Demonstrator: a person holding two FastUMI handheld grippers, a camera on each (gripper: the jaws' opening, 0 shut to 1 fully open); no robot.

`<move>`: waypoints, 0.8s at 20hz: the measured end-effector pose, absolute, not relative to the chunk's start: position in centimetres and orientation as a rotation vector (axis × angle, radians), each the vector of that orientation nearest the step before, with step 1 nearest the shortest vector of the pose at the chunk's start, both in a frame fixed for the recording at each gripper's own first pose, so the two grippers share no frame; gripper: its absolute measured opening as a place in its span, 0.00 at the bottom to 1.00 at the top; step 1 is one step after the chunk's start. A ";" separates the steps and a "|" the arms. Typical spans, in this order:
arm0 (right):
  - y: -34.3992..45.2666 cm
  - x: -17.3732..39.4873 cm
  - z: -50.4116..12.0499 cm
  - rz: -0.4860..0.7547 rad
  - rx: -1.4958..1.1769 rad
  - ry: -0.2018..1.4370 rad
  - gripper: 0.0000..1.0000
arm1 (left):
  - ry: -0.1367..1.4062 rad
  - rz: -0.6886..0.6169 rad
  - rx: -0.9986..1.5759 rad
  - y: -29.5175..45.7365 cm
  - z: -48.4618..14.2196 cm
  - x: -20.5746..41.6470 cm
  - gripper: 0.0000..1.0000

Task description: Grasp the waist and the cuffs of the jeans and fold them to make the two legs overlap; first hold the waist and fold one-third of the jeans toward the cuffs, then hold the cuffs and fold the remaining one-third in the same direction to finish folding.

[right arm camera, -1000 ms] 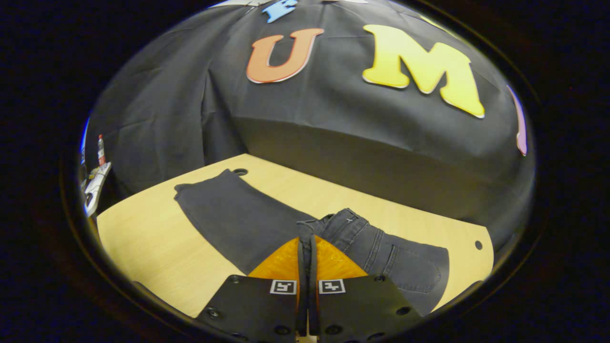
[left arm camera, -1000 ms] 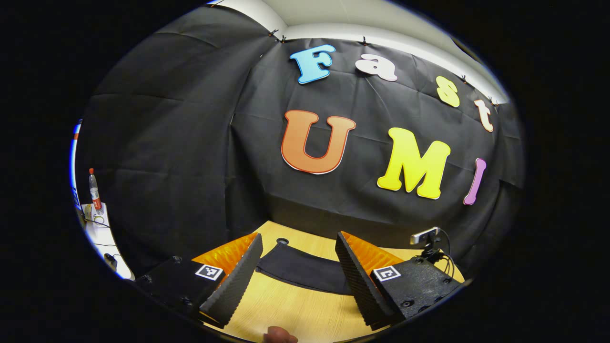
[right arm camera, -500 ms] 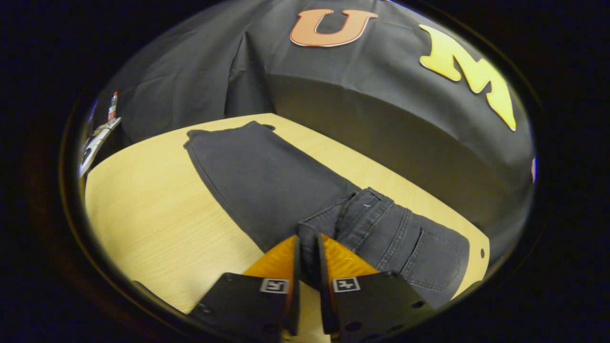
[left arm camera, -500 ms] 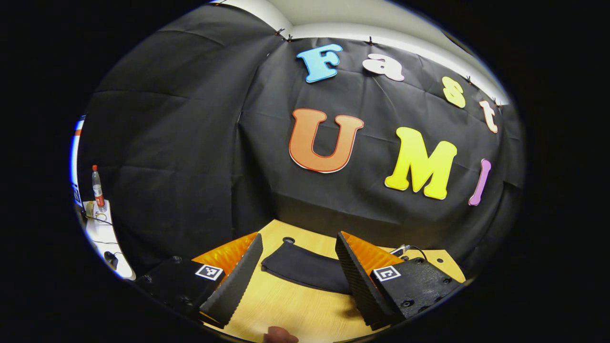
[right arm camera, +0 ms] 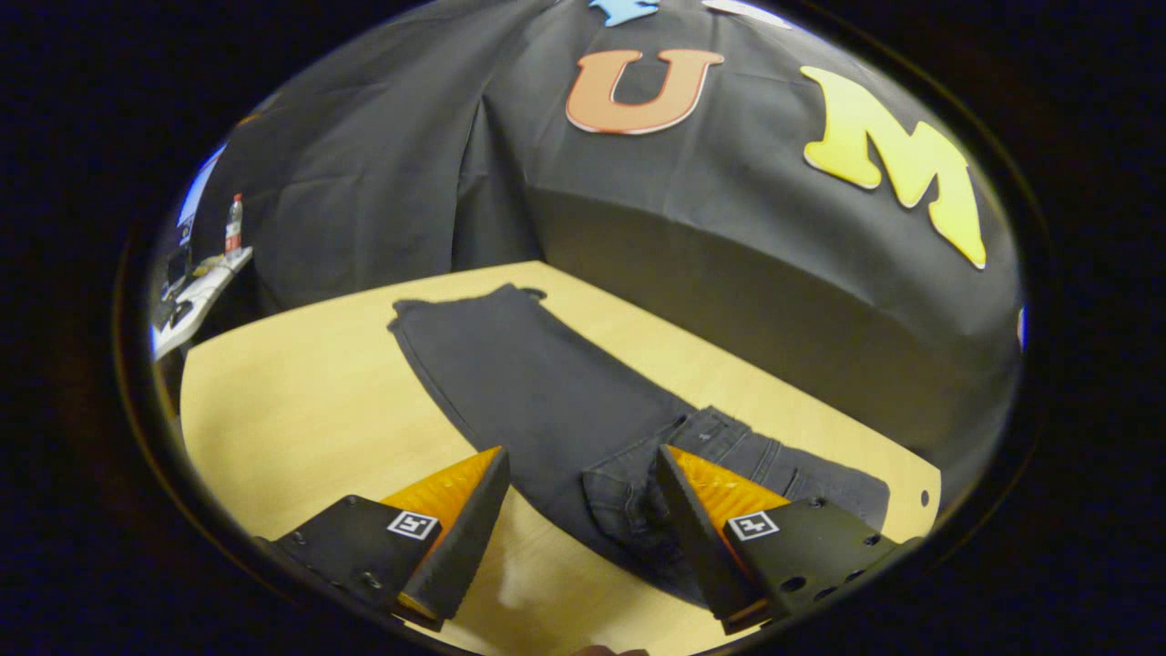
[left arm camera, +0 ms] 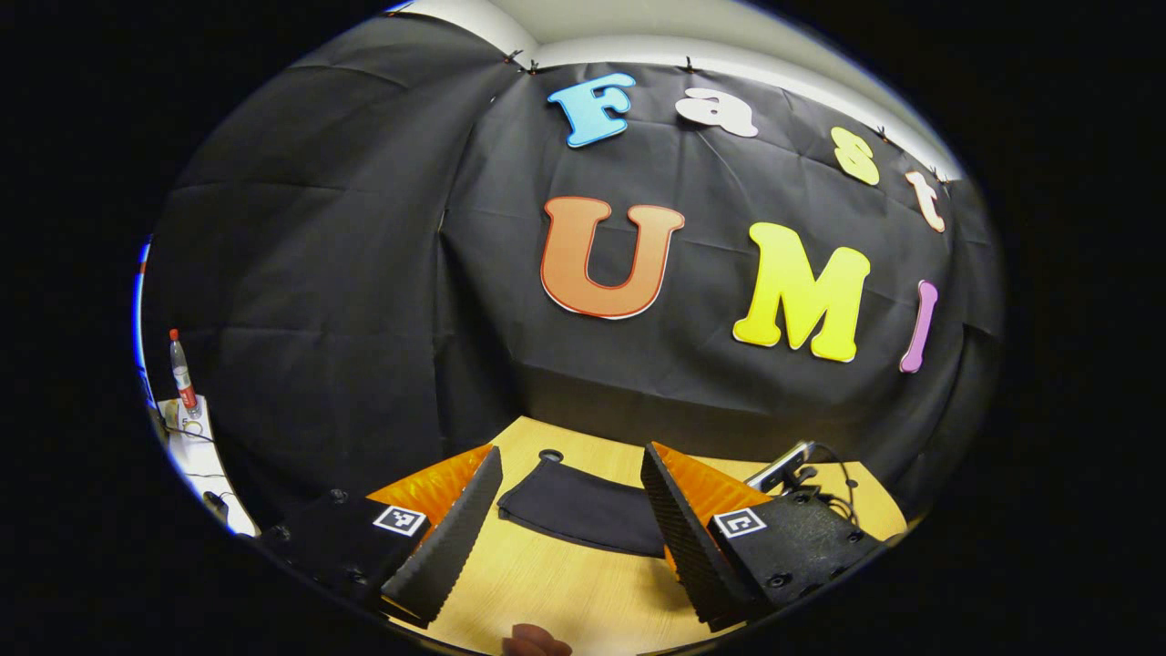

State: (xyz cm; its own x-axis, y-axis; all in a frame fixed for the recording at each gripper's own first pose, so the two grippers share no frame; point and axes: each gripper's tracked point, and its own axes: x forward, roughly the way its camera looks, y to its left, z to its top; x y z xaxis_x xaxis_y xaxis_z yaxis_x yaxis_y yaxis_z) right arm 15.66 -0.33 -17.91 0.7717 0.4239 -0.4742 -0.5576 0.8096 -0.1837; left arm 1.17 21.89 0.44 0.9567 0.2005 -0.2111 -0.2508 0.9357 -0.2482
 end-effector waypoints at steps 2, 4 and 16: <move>-0.6 15.8 -14.7 0.528 -0.281 0.369 0.99 | 0.211 0.223 -0.295 21.9 -0.9 1.7 0.99; -1.5 16.0 -10.8 0.513 -0.234 0.301 0.99 | 0.259 0.216 -0.352 22.0 -3.1 2.5 0.99; -26.6 14.3 9.9 0.066 -0.043 0.004 0.99 | 0.554 0.326 -1.263 25.4 -21.0 9.5 1.00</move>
